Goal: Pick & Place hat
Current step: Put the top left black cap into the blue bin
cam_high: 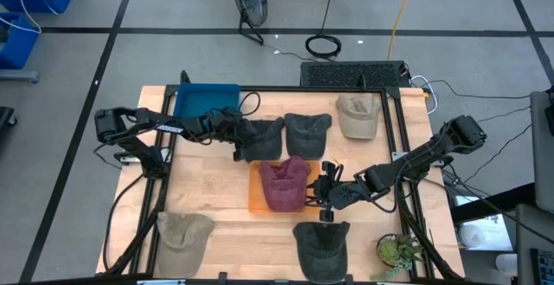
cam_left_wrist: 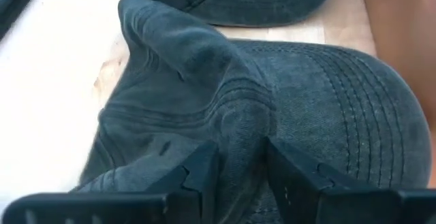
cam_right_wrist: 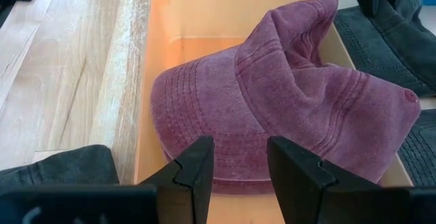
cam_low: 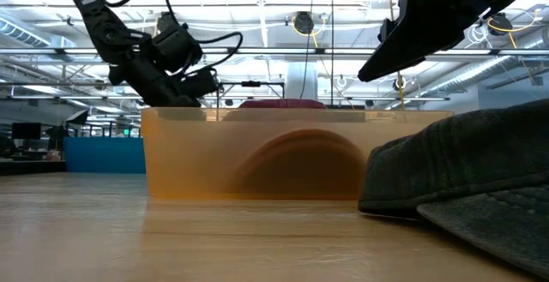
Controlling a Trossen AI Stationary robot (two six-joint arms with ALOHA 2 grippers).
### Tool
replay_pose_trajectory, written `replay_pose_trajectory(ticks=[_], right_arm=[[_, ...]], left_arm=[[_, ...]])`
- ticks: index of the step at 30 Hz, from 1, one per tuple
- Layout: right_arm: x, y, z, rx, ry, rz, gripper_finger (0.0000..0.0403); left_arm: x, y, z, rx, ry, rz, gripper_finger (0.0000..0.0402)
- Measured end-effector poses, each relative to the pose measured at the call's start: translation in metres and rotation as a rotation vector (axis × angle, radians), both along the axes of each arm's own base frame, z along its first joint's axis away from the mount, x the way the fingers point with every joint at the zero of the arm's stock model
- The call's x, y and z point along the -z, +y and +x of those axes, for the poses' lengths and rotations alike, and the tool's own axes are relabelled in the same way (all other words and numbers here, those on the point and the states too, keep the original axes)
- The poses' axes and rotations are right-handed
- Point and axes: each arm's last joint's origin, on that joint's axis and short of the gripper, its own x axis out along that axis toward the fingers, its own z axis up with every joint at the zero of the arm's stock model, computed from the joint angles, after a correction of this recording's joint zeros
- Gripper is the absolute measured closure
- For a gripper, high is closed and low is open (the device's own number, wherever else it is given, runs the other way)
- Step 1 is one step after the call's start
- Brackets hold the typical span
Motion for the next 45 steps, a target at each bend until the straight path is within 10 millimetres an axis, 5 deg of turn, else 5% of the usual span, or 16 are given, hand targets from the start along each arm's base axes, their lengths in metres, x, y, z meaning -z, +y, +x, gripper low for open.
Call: replay_pose_trajectory(ticks=[14,26,37,45], right_arm=[[0.000,0.000,0.000,0.000,0.001,-0.001,0.0280],[0.000,0.000,0.000,0.001,0.002,0.002,0.0280],[0.000,0.000,0.000,0.009,0.002,0.011,0.0280],[0.000,0.000,0.000,0.017,-0.001,0.022,0.0280]], left_arm=[[-0.005,0.001,0.002,0.076,-0.027,0.112,0.0393],[-0.047,-0.014,0.001,0.063,-0.117,0.390,0.0388],[-0.084,-0.042,-0.044,0.042,0.102,0.650,0.0390],[-0.110,-0.049,-0.066,-0.068,0.073,0.789,0.0389]])
